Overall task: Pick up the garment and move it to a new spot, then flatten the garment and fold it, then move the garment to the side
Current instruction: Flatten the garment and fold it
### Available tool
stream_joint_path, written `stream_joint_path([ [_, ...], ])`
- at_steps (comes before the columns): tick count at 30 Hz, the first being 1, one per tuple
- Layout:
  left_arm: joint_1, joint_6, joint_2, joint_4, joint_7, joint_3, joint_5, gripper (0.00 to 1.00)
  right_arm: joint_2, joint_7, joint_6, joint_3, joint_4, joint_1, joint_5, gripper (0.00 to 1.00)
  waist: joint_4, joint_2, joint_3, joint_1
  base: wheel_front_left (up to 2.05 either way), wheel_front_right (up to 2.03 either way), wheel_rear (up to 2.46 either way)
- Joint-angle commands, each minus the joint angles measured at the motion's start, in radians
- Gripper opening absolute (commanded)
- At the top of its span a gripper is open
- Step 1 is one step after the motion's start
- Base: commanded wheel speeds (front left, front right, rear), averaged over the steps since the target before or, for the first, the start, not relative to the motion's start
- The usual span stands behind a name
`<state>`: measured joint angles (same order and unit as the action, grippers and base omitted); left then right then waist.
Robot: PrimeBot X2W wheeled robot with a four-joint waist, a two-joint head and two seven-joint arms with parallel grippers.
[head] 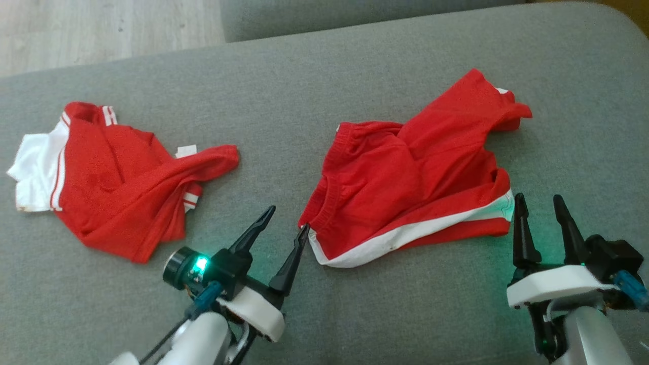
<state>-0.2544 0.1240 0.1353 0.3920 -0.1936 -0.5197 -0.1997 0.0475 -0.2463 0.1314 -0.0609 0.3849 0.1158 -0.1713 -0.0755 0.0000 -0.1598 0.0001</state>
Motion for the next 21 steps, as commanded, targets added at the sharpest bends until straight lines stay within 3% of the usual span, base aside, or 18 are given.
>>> stream_joint_path([
  [1,-0.052,0.002,0.024,-0.015,0.006,0.012,0.007,1.0,0.003,-0.005,-0.001,0.029,-0.026,0.044,-0.009,1.0,-0.006,0.0,-0.009,-0.0001,0.0,0.0,0.0],
  [13,-0.203,0.006,0.176,0.044,0.092,-0.237,-0.014,1.0,0.003,-0.011,-0.001,0.038,-0.009,0.075,-0.027,1.0,-0.031,0.0,-0.05,-0.0001,0.0,0.0,0.0],
  [21,-0.265,0.007,0.19,0.066,0.082,-0.286,-0.073,1.0,0.003,-0.014,-0.001,0.039,-0.001,0.086,-0.03,1.0,-0.042,0.0,-0.06,-0.0001,0.0,0.0,0.0],
])
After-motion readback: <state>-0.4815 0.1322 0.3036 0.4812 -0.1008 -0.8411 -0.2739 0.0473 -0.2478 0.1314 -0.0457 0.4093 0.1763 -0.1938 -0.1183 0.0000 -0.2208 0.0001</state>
